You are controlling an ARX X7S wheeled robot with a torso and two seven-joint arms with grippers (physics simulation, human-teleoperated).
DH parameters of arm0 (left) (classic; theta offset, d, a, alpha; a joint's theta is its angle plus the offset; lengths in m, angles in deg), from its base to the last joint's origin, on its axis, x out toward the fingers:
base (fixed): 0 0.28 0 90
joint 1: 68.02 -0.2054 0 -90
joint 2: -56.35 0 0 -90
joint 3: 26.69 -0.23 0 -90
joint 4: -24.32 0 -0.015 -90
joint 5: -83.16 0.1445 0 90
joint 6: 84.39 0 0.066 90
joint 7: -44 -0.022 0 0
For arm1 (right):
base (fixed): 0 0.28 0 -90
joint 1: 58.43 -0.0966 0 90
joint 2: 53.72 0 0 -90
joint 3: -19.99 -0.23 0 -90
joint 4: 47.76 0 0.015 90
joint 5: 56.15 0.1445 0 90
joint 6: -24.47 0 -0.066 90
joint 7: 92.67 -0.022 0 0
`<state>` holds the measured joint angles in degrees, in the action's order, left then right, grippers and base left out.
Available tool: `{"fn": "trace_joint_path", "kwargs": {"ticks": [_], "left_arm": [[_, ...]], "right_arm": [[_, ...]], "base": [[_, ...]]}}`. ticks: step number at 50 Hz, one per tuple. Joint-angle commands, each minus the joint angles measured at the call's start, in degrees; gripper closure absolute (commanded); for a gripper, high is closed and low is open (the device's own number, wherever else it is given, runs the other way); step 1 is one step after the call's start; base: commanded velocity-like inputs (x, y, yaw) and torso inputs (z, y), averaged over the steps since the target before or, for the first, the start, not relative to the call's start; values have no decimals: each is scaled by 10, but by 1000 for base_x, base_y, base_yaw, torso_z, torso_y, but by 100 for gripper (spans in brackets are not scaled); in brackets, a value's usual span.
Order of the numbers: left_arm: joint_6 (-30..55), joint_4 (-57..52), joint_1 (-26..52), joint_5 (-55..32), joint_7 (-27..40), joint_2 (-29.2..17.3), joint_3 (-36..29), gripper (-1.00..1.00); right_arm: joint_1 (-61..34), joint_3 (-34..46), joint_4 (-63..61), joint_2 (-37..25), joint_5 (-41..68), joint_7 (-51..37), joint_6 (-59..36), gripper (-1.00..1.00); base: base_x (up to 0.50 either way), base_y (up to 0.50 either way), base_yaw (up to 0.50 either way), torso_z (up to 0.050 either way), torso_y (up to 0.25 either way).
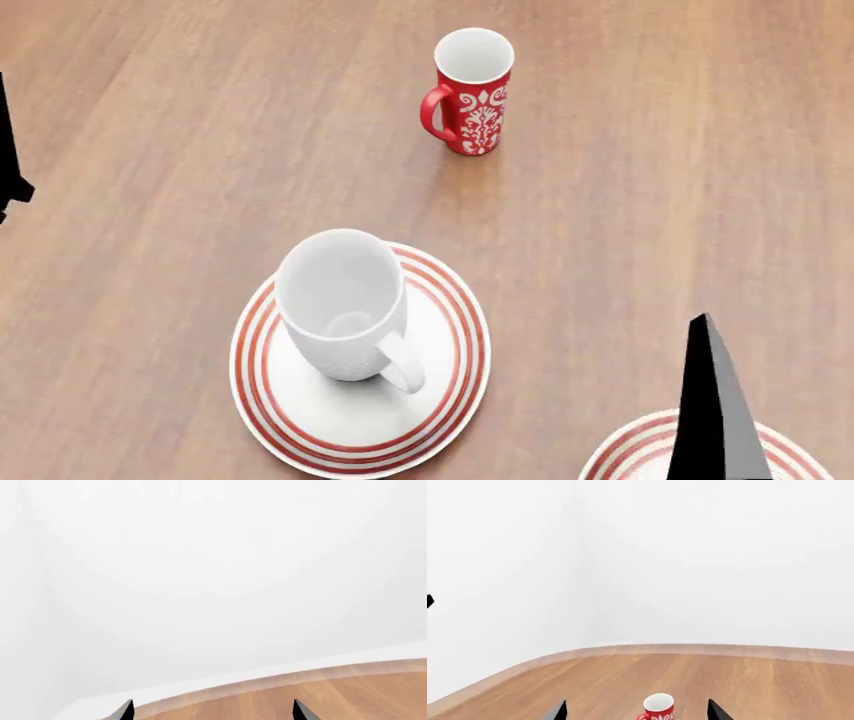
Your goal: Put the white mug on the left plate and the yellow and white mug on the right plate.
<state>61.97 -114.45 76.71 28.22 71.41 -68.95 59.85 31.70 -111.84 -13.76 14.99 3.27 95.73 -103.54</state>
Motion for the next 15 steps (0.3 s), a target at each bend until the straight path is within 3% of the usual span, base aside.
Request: {"fn": "trace_joint_path", "kwargs": {"ticks": [1, 15], "left_arm": [[16, -23, 19, -32, 13, -6, 13, -100], [26, -23, 39, -53, 22, -11, 13, -100]], "right_arm": [[77, -43, -22, 15, 8, 54, 61, -100], [131, -37, -26, 45, 1, 129, 110, -100]], "base": [[0, 0, 0, 0, 0], [0, 0, 0, 0, 0]]}}
